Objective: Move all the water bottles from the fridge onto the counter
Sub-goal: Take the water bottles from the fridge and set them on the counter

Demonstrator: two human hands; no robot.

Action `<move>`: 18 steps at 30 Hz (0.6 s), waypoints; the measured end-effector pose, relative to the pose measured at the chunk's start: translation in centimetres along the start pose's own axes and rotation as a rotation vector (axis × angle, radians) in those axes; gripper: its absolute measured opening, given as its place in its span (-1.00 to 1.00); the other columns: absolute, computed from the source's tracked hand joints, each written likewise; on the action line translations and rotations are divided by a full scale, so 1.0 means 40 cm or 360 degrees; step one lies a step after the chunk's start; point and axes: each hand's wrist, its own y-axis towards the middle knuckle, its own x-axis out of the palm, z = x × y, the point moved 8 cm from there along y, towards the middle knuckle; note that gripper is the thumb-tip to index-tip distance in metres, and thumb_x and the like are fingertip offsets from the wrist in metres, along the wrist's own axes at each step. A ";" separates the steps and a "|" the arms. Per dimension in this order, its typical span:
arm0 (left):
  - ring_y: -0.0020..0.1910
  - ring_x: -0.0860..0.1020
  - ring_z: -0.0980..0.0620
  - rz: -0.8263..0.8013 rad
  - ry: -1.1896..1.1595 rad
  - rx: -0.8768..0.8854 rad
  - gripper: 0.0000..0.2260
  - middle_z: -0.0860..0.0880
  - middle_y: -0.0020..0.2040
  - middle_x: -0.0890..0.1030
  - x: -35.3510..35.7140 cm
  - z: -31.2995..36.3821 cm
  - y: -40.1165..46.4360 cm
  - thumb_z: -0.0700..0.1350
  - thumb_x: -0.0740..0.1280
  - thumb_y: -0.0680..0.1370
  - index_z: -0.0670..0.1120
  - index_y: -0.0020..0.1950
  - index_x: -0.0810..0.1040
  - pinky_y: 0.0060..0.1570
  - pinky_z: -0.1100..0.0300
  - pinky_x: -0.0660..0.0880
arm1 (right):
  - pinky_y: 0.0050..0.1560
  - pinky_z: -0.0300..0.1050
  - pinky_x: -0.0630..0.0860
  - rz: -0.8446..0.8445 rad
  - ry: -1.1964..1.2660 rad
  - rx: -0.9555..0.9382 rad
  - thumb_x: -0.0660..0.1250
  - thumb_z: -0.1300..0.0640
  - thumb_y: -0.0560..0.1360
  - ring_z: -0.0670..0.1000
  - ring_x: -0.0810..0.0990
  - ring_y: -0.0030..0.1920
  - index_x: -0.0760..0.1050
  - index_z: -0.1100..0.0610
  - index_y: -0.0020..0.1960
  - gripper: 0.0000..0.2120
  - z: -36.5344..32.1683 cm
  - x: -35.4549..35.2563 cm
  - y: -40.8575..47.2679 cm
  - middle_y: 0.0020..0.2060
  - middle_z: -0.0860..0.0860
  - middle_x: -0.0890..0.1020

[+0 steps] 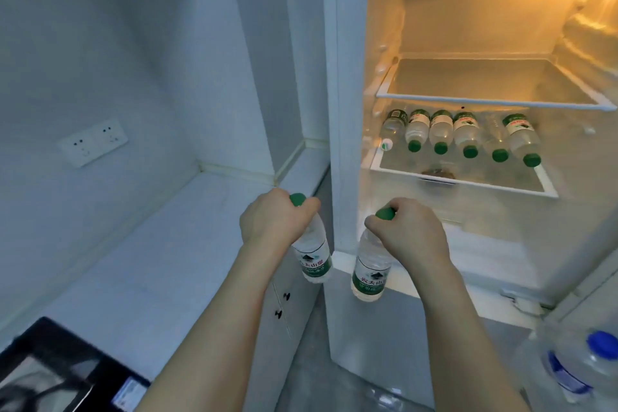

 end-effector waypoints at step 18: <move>-0.31 0.60 -0.08 0.0251 0.0116 -0.0625 -0.65 -0.03 -0.33 0.60 -0.195 -0.505 -0.124 0.19 0.20 0.38 -0.09 -0.30 0.46 -0.22 0.16 0.51 | -0.31 -0.15 0.38 -0.0649 0.0025 -0.0521 0.35 -0.02 0.35 0.08 0.55 -0.20 0.53 0.04 -0.20 -0.86 -0.379 0.410 -0.128 -0.29 -0.02 0.59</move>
